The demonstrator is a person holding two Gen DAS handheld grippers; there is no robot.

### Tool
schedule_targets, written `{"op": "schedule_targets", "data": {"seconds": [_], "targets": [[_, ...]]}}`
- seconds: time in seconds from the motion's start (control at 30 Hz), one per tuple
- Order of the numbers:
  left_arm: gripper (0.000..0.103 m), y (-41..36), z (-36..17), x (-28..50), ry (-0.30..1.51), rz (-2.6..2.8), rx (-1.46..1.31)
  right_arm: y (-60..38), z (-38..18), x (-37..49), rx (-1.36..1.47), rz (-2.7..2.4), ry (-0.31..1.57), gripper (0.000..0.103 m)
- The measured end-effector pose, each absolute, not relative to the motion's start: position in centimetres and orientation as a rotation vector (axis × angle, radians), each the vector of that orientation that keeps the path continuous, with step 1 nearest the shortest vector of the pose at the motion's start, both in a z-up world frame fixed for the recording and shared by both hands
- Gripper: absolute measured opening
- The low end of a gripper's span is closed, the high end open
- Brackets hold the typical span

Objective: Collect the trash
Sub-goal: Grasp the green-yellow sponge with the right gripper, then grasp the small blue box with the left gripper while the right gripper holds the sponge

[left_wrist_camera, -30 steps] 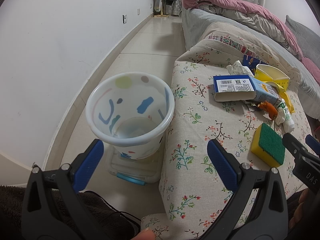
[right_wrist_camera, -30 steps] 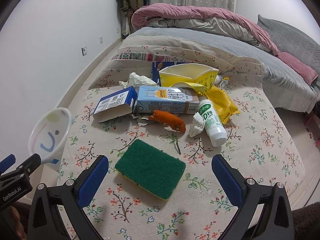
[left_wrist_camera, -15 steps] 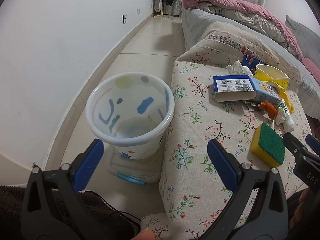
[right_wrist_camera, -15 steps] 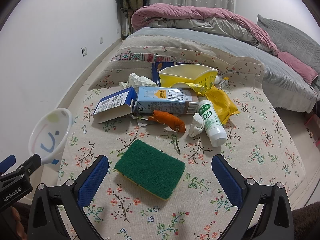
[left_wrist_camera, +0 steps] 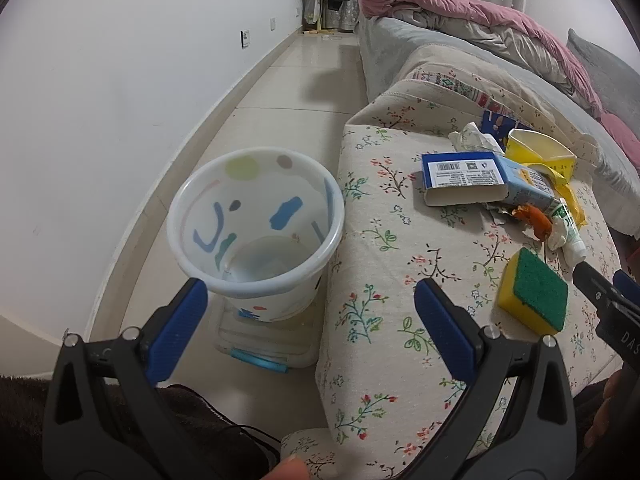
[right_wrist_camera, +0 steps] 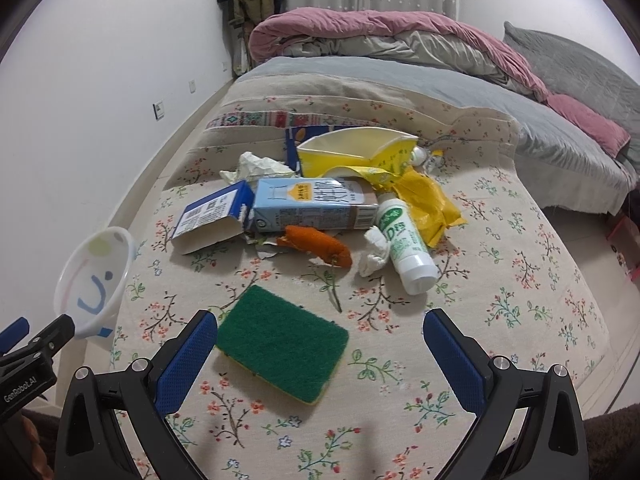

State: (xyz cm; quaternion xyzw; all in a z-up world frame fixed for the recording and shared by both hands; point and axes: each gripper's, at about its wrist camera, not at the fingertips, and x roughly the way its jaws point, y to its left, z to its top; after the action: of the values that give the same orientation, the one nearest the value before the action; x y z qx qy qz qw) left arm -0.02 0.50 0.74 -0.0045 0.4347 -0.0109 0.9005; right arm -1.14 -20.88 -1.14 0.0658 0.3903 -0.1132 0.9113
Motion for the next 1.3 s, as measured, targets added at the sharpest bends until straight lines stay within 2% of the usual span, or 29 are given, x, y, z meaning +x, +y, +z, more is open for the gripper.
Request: {"op": "schedule_targets", "data": {"seconds": [0.3, 0.7, 0.9, 1.07, 1.3], "targets": [[0.103, 0.1, 0.5, 0.6, 0.918, -0.034, -0.001, -21.9, -2.6, -0.6, 0.194, -0.158, 0.862, 0.103], [0.103, 0.6, -0.4, 1.5, 0.955, -0.035, -0.020, -20.7, -5.6, 1.2, 0.192, -0.040, 0.983, 0.098], [0.103, 0.6, -0.7, 1.7, 0.969, -0.041, -0.017, -20.5, -6.6, 2.0, 0.185, -0.038, 1.011, 0.085], [0.103, 0.3, -0.9, 2.1, 0.985, -0.058, -0.003, -20.3, -6.4, 1.8, 0.174, -0.031, 0.996, 0.070], [0.103, -0.4, -0.6, 3.1, 0.985, -0.089, 0.010, -21.8, -3.6, 0.5, 0.204, -0.066, 0.899, 0.068]]}}
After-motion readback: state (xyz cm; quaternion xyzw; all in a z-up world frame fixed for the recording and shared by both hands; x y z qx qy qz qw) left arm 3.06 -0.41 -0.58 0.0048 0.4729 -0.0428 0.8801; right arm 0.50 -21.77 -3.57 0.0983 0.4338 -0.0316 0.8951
